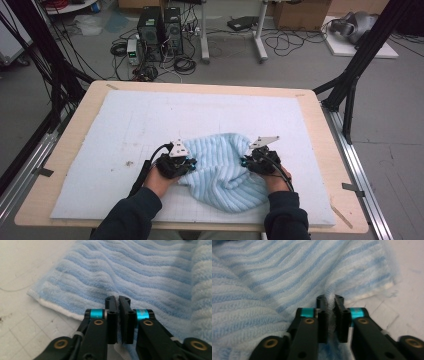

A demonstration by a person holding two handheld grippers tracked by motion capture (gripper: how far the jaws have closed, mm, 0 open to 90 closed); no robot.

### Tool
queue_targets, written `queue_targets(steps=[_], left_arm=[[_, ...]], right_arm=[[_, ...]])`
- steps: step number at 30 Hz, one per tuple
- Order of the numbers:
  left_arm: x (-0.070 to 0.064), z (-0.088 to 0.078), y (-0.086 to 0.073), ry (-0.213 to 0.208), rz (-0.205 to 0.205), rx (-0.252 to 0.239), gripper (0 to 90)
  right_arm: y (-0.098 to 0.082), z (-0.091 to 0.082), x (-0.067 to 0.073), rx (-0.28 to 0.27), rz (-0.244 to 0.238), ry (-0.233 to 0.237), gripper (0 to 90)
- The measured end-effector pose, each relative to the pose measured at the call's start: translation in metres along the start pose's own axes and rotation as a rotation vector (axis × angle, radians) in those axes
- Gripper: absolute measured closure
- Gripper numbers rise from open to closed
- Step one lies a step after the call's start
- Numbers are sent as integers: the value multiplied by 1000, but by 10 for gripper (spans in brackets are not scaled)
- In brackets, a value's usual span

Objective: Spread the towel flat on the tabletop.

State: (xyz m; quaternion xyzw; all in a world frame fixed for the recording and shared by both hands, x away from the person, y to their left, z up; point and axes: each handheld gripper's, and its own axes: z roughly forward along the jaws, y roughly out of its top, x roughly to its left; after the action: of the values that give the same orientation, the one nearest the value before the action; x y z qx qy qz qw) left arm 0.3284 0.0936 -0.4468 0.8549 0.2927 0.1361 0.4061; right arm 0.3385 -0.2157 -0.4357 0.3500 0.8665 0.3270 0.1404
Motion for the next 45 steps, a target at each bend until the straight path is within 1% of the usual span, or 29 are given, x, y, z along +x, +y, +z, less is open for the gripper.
queue_targets(steps=[1, 2, 3, 4, 6, 8, 10, 12, 14, 15, 16, 17, 20, 21, 24, 25, 27, 28, 29, 30, 31, 34, 35, 36, 39, 40, 41, 42, 45], left_arm=[[2, 1, 1, 8, -6, -1, 866], [8, 2, 2, 34, -25, -6, 868], [17, 2, 2, 55, -75, -35, 869], [17, 2, 2, 55, -75, -35, 869], [31, 4, 3, 88, -122, -50, 869], [39, 3, 7, 116, -143, -84, 869], [47, 1, 10, 142, -175, -147, 869], [52, 1, 12, 155, -182, -148, 870], [63, 1, 16, 197, -196, -164, 870], [63, 1, 16, 197, -196, -164, 870], [71, 0, 17, 199, -242, -214, 870], [74, 0, 16, 206, -264, -237, 870], [78, 4, 13, 225, -256, -224, 870], [82, 7, 10, 212, -276, -229, 869], [81, 11, 10, 223, -283, -233, 854], [81, 12, 10, 225, -287, -221, 823], [81, 13, 9, 227, -300, -216, 654], [82, 12, 9, 233, -322, -213, 654], [84, 7, 10, 228, -342, -218, 529], [84, 7, 10, 228, -342, -218, 506], [84, 0, 10, 224, -340, -234, 489], [85, -8, 10, 225, -329, -235, 467], [85, -16, 9, 214, -320, -243, 458], [85, -16, 9, 214, -320, -243, 452], [82, -27, 8, 190, -309, -266, 428], [80, -29, 8, 181, -310, -264, 412], [76, -31, 7, 166, -301, -245, 394], [76, -31, 7, 166, -301, -245, 393], [70, -37, 5, 157, -291, -267, 387]], right_arm=[[0, 0, 0, 0, 0, 0, 836], [5, 1, -3, -5, 2, -19, 834], [7, 1, -4, -14, 13, -25, 829], [7, 1, -4, -14, 13, -25, 829], [15, 2, -10, -50, 46, -43, 812], [21, 4, -13, -64, 46, -53, 815], [28, 7, -16, -74, 51, -72, 814], [34, 11, -19, -88, 64, -79, 796], [40, 13, -21, -107, 76, -103, 795], [44, 14, -22, -122, 75, -118, 794], [46, 14, -23, -148, 77, -137, 794], [48, 15, -25, -170, 84, -154, 801], [55, 20, -32, -163, 102, -214, 822], [56, 22, -35, -158, 113, -232, 822], [57, 27, -41, -160, 152, -240, 816], [57, 28, -41, -151, 167, -242, 808], [56, 30, -41, -142, 180, -248, 716], [56, 30, -41, -142, 180, -248, 716], [56, 25, -40, -150, 183, -254, 605], [56, 22, -40, -161, 186, -256, 565], [56, 17, -41, -181, 202, -267, 518], [53, 2, -43, -205, 255, -306, 494], [53, -2, -44, -203, 259, -321, 484], [52, -6, -45, -209, 255, -334, 466], [49, -16, -48, -222, 291, -311, 399], [48, -19, -49, -218, 292, -294, 398], [47, -22, -49, -206, 270, -310, 380], [46, -25, -48, -203, 251, -327, 355], [40, -38, -45, -231, 231, -319, 275]])
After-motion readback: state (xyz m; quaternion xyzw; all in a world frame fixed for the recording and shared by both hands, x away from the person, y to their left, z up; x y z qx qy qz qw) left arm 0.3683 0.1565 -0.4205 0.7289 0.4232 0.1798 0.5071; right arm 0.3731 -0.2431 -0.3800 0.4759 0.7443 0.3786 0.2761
